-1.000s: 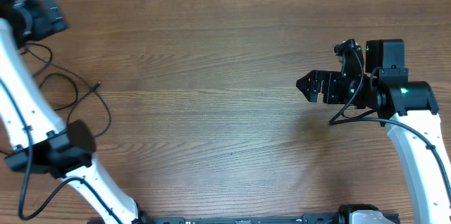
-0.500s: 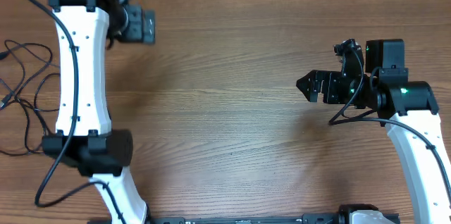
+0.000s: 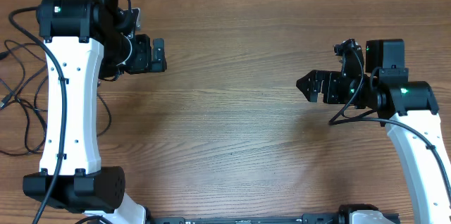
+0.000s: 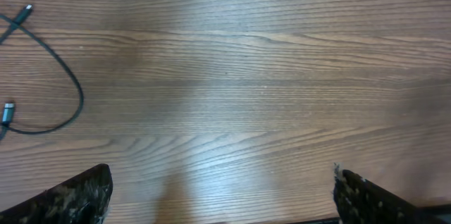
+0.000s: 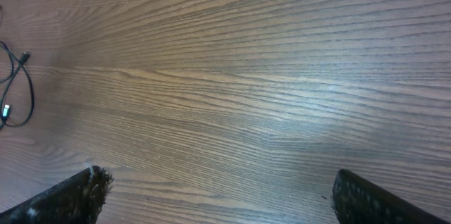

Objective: Untangle cables

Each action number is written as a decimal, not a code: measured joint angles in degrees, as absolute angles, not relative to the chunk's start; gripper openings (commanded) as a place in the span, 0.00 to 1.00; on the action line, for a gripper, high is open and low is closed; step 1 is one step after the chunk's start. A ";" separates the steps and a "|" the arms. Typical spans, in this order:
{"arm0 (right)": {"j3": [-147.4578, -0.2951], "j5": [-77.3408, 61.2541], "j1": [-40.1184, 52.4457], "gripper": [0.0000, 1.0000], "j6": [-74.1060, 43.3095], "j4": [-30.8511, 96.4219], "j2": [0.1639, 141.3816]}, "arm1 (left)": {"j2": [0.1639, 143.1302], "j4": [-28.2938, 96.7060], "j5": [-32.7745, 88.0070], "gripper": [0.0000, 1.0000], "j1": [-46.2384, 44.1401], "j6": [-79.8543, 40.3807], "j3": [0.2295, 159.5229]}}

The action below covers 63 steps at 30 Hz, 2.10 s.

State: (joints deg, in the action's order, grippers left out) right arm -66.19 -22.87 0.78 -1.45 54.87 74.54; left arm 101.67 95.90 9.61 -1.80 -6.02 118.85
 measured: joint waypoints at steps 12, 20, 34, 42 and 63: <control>-66.19 -22.92 0.80 1.00 -1.43 54.89 74.54 | 101.67 95.85 10.92 1.00 -1.80 -6.02 118.85; -66.19 -22.90 0.78 1.00 -1.43 54.89 74.54 | 101.67 90.56 10.55 1.00 -2.09 -6.00 118.45; -66.22 -22.92 0.78 1.00 -1.45 54.89 74.56 | 83.59 46.94 10.31 1.00 -14.57 -1.83 96.01; -66.22 -22.92 0.78 1.00 -1.45 54.89 74.54 | 60.51 11.35 10.50 1.00 -14.52 -1.28 64.03; -66.22 -22.92 0.78 1.00 -1.45 54.87 74.52 | 15.29 -30.61 9.63 1.00 0.23 -14.85 4.47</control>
